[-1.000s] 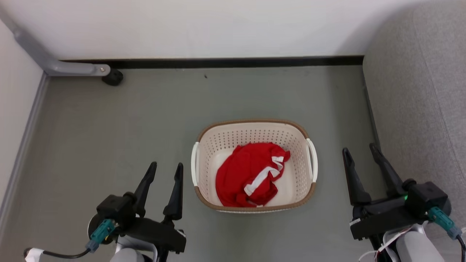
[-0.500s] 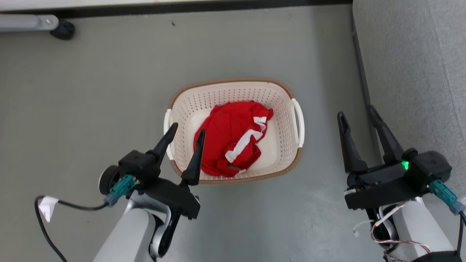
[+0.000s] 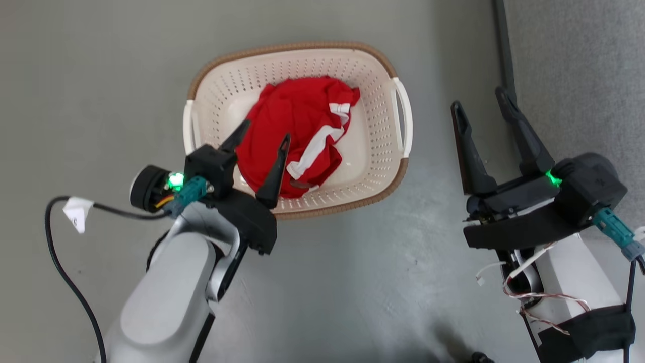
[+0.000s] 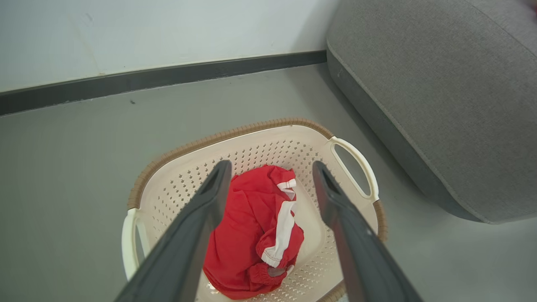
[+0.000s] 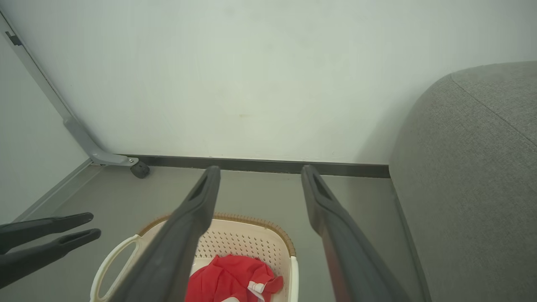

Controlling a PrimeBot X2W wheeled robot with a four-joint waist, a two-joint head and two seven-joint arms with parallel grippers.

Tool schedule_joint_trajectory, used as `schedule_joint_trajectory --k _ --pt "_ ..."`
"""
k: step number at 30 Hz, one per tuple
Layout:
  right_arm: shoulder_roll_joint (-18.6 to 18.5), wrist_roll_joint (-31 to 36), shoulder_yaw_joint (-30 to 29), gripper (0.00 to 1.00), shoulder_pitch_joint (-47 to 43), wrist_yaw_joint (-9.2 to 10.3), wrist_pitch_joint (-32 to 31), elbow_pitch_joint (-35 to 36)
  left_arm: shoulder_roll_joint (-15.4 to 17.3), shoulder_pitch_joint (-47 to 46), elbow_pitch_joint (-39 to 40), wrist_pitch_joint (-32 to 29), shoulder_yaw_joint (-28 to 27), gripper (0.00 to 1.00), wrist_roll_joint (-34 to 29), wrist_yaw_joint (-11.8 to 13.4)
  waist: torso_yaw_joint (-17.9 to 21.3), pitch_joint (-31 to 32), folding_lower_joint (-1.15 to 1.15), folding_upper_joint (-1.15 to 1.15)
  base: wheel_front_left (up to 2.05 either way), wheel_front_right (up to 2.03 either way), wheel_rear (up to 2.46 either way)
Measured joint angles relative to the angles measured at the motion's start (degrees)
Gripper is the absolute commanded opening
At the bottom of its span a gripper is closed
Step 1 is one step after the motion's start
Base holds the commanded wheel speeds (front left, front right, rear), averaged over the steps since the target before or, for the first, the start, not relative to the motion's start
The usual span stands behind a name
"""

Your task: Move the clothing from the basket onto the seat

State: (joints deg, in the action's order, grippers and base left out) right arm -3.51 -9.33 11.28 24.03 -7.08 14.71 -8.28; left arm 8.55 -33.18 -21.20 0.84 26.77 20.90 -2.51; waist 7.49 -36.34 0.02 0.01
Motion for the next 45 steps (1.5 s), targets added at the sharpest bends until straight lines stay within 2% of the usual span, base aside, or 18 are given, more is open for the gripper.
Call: schedule_joint_trajectory --k 16,21,31,45 --pt "0.03 -1.75 2.89 1.00 7.65 0.12 0.00 0.65 1.53 -9.18 -4.34 -9.00 -0.34 1.00 -2.65 2.54 3.43 -12.89 -0.01 0.00 0.00 0.00 0.00" --pt "0.02 -2.99 4.08 1.00 8.68 1.10 0.00 0.21 0.90 -11.18 -5.25 -10.70 -0.05 1.00 -2.94 3.11 4.62 -15.80 -0.01 0.00 0.00 0.00 0.00" --pt "0.07 -6.14 7.43 1.00 9.54 3.35 0.00 -1.20 -0.97 -13.78 -6.06 -13.16 0.57 1.00 -2.93 3.54 6.66 -18.01 -0.02 0.00 0.00 0.00 0.00" --pt "0.16 -8.92 10.24 1.00 10.71 5.16 0.00 -1.08 -0.37 -16.06 -6.99 -18.29 -0.13 1.00 -2.92 4.60 8.50 -20.85 -0.02 0.00 0.00 0.00 0.00"
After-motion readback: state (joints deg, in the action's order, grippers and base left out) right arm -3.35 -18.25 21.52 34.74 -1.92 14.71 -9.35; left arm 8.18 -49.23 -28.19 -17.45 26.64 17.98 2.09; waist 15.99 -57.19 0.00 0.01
